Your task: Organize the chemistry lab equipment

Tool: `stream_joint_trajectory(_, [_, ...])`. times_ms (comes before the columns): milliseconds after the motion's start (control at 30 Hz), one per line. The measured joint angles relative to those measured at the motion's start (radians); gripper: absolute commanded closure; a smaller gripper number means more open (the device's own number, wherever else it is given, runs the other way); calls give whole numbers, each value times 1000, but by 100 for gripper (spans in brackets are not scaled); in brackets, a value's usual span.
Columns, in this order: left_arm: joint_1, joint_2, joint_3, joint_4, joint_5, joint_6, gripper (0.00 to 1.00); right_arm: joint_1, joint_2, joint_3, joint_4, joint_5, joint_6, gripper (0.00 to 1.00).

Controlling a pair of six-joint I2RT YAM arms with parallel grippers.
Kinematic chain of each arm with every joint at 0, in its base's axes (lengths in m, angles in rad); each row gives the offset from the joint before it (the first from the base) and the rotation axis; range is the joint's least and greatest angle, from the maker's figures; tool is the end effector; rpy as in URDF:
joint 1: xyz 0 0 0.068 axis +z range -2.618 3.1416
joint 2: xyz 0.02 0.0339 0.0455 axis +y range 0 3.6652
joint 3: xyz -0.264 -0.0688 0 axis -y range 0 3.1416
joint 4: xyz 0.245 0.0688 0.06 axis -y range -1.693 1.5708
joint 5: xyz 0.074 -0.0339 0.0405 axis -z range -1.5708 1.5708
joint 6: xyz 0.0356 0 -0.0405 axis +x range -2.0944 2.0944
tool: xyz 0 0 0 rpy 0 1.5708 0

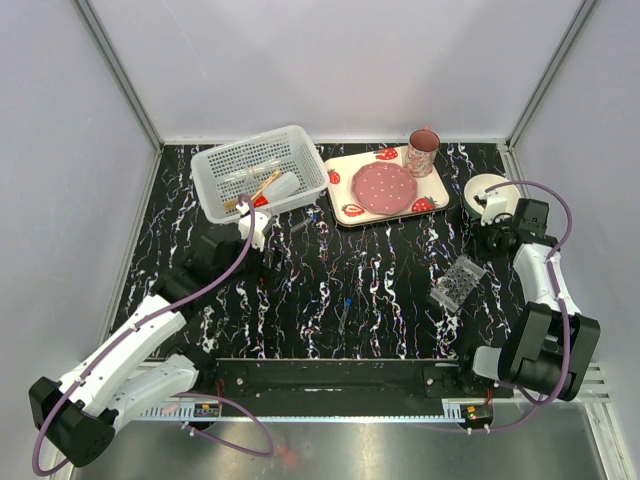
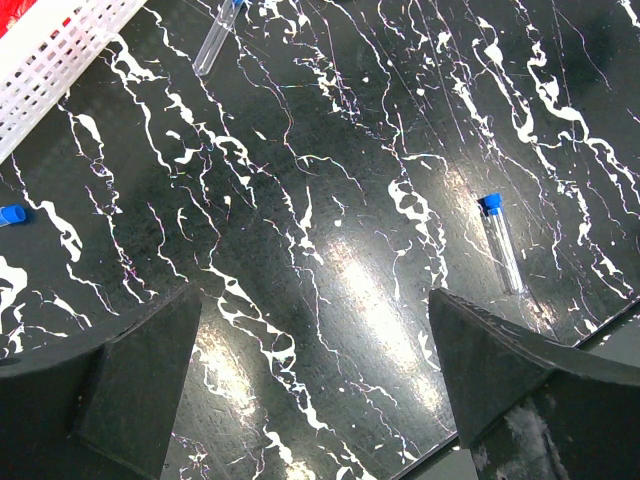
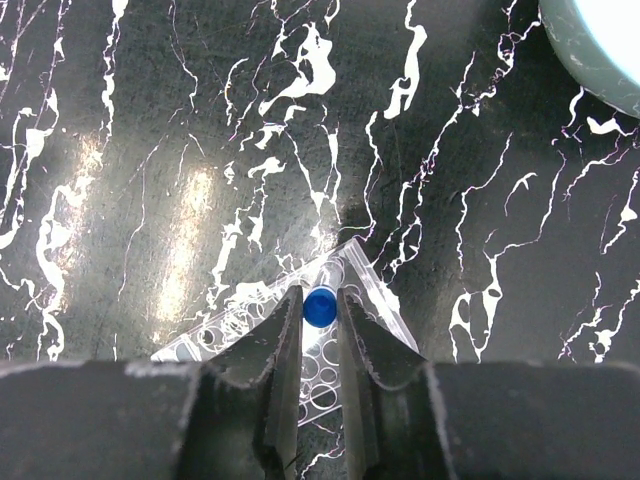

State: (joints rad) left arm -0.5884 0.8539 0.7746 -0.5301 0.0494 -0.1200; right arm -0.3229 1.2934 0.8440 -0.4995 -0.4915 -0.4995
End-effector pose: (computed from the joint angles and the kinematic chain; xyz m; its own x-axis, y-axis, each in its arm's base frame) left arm 0.1532 -0.1043 0.2902 -0.5431 0.2186 -0.8107 0.5268 0.8406 -0.1262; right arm 0.2479 -0.0652 0.2294 -0.6857 -0.2159 -0.6951 -0.3525 0.9340 0.0577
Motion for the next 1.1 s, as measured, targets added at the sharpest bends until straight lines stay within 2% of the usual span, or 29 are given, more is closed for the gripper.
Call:
stream_joint_trajectory(433, [0, 0, 0, 0, 8, 0, 1, 0, -49, -13, -22, -1, -10, 68])
stream_joint_trajectory(500, [0, 0, 0, 0, 10, 0, 1, 0, -49, -13, -22, -2, -10, 64])
stream_joint_trajectory(633, [0, 0, 0, 0, 18, 0, 1, 0, -58, -13, -23, -8, -10, 47])
stream_joint_trajectory(667, [0, 0, 0, 0, 22, 0, 1, 0, -66, -13, -24, -10, -5, 39])
stream_joint_trajectory(700, [0, 0, 0, 0, 29, 0, 1, 0, -75, -12, -26, -13, -1, 36])
stream_joint_trajectory(900, [0, 20, -4, 34, 163, -59, 1, 0, -165, 56, -70, -66, 63, 10])
stream_joint_trajectory(1000, [-13, 66, -32, 99, 253, -154, 1, 0, -204, 99, -74, -147, 92, 3])
stream_joint_trajectory(1100, [-127, 149, -40, 125, 247, -253, 3, -1, -226, 105, -76, -267, 109, 0])
